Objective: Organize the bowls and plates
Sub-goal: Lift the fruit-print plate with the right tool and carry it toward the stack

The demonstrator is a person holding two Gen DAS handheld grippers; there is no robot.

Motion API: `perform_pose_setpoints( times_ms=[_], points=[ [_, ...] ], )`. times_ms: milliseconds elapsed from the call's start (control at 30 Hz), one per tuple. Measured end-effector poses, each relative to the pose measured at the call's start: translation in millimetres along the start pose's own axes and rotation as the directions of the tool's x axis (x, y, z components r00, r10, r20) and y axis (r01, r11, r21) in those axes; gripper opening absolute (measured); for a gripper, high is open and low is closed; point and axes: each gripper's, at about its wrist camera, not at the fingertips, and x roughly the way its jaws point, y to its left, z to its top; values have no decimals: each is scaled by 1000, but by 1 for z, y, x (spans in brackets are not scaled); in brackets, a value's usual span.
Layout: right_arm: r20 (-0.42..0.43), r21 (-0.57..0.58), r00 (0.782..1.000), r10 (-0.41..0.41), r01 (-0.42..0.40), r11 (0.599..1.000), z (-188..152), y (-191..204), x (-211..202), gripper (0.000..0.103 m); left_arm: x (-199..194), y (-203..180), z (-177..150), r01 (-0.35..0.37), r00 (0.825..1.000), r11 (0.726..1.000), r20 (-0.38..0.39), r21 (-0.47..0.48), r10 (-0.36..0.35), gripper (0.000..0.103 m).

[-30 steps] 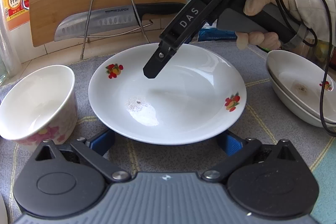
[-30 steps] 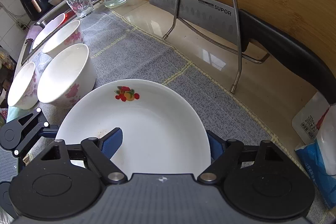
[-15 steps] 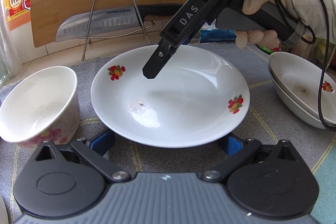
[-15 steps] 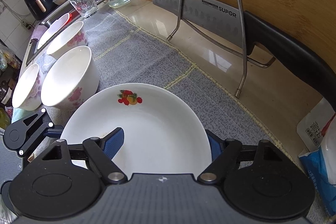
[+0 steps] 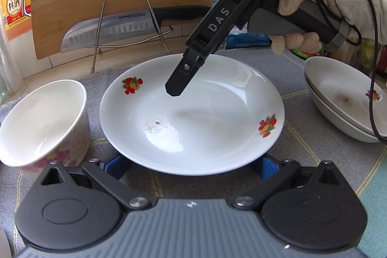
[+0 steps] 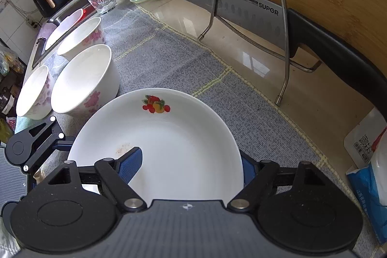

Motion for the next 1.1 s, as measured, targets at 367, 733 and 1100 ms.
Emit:
perform_pose_setpoints(
  times_ms=[367,733,1100],
  points=[
    [-5,30,1000,5,-5,1000,-6,5,-2,88,-3,0,-1,15,1000,1000,-20,25,-15,102],
    [-18,70,1000,18,-17,997,-25,25,-12,88,-17,-1,-9,56,997,995,-64,84,-51,102],
    [8,98,1000,15,-15,995,-40,43,-26,88,-37,-10,-14,85,995,990,-70,112,-77,102]
  ],
)
